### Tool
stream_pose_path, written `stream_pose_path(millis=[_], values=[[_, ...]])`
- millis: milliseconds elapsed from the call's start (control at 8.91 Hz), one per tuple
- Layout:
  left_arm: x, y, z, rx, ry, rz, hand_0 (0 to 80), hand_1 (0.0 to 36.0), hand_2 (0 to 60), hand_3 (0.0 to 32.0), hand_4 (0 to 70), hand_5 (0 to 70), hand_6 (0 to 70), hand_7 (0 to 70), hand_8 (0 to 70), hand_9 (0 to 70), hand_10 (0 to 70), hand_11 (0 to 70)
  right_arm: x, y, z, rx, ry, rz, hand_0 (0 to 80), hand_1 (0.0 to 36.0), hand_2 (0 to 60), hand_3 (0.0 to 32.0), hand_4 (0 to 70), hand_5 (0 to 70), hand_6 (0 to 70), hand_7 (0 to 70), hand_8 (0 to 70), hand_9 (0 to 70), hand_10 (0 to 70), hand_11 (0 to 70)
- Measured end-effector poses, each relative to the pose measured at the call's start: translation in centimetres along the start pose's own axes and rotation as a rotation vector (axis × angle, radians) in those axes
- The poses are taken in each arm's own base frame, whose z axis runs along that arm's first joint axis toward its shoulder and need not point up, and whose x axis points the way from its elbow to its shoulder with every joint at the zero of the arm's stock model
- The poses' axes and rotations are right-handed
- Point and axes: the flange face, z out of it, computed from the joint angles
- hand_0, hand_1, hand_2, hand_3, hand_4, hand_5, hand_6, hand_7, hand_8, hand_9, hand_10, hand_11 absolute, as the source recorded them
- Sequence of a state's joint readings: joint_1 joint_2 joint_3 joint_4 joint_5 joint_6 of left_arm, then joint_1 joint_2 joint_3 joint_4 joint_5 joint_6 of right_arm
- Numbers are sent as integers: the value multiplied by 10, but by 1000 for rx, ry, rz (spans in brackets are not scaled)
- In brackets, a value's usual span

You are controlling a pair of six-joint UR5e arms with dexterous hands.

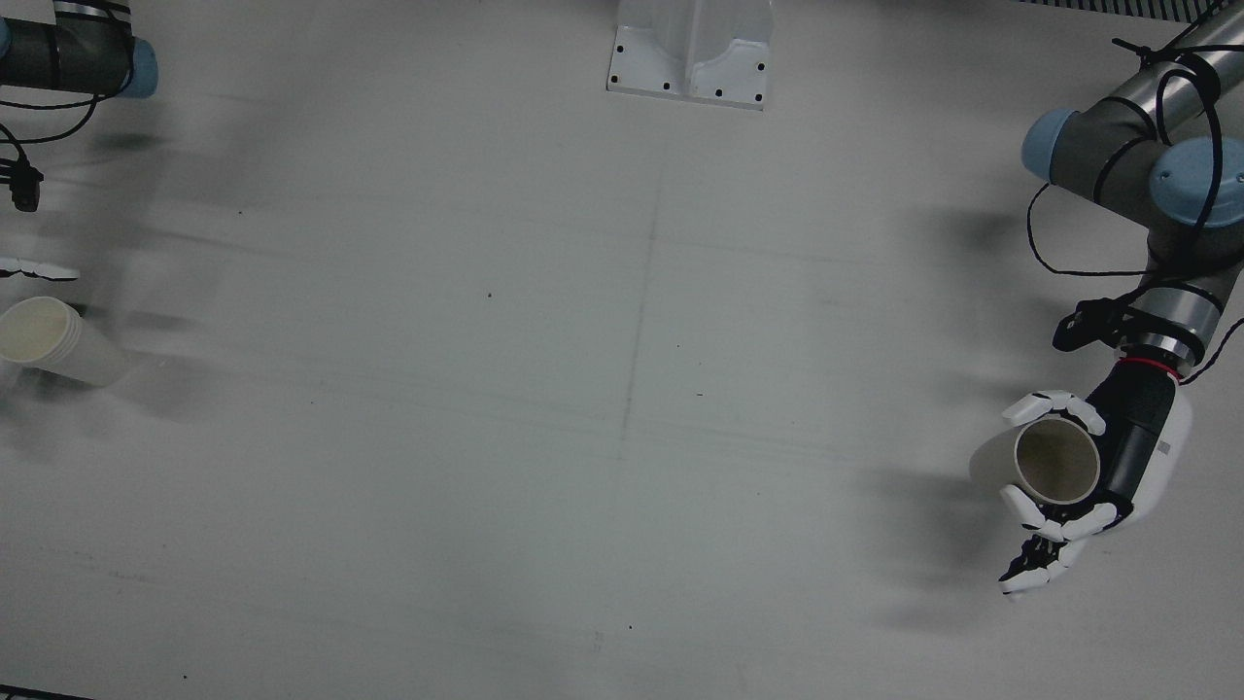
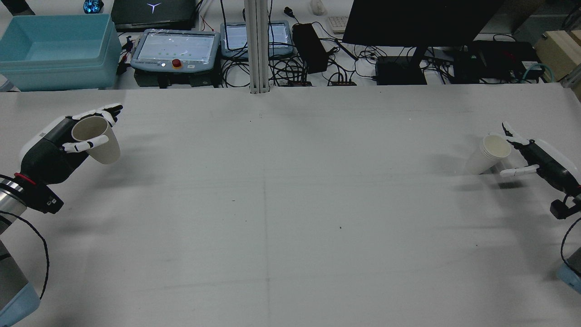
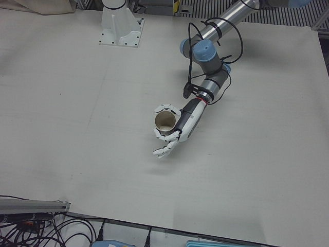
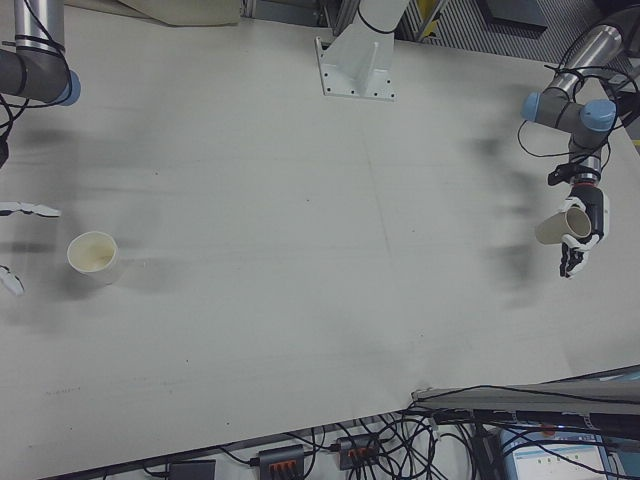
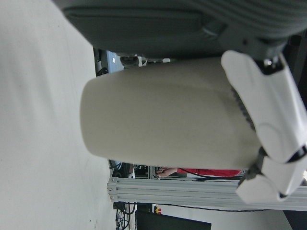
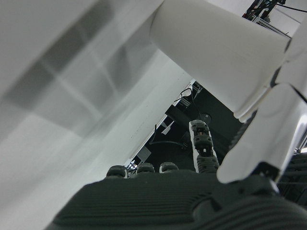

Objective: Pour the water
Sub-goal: 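Grasp the second white paper cup with the right hand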

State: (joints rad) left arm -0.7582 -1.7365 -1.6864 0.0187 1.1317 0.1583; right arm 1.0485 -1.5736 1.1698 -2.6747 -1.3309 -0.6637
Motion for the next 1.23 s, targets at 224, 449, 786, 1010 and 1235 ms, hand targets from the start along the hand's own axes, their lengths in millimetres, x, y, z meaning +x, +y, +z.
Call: stream_pose_path(millis=[224, 449, 786, 1010, 1235], values=[[-1, -1, 0, -4, 0, -2, 405, 360, 600, 0, 412, 700, 93, 227, 69, 120, 46, 81, 10, 19, 15, -25, 2, -17, 447, 149, 144, 42, 0, 0, 0, 0, 0, 0, 0, 0], [-2, -3, 2, -6, 0, -3, 406, 360, 600, 0, 408, 700, 93, 226, 70, 120, 46, 81, 17, 29, 22, -29, -7, -24, 484, 187, 347, 0, 288, 327, 171, 251, 67, 113, 119, 185], [-2, -5, 1, -5, 0, -2, 407, 360, 600, 0, 408, 700, 95, 229, 71, 122, 46, 80, 19, 49, 31, -40, -27, -22, 511, 251, 545, 0, 252, 556, 258, 328, 278, 400, 359, 522], [-2, -5, 1, -3, -2, 1, 419, 360, 600, 0, 416, 700, 99, 238, 73, 124, 45, 80, 25, 57, 32, -28, -44, -16, 548, 299, 593, 0, 259, 588, 254, 312, 215, 309, 307, 460], [-5, 3, 7, -4, -7, 4, 415, 360, 600, 0, 414, 700, 98, 234, 72, 123, 44, 79, 8, 79, 42, -50, -95, 53, 541, 294, 600, 0, 268, 566, 265, 304, 231, 327, 321, 477]])
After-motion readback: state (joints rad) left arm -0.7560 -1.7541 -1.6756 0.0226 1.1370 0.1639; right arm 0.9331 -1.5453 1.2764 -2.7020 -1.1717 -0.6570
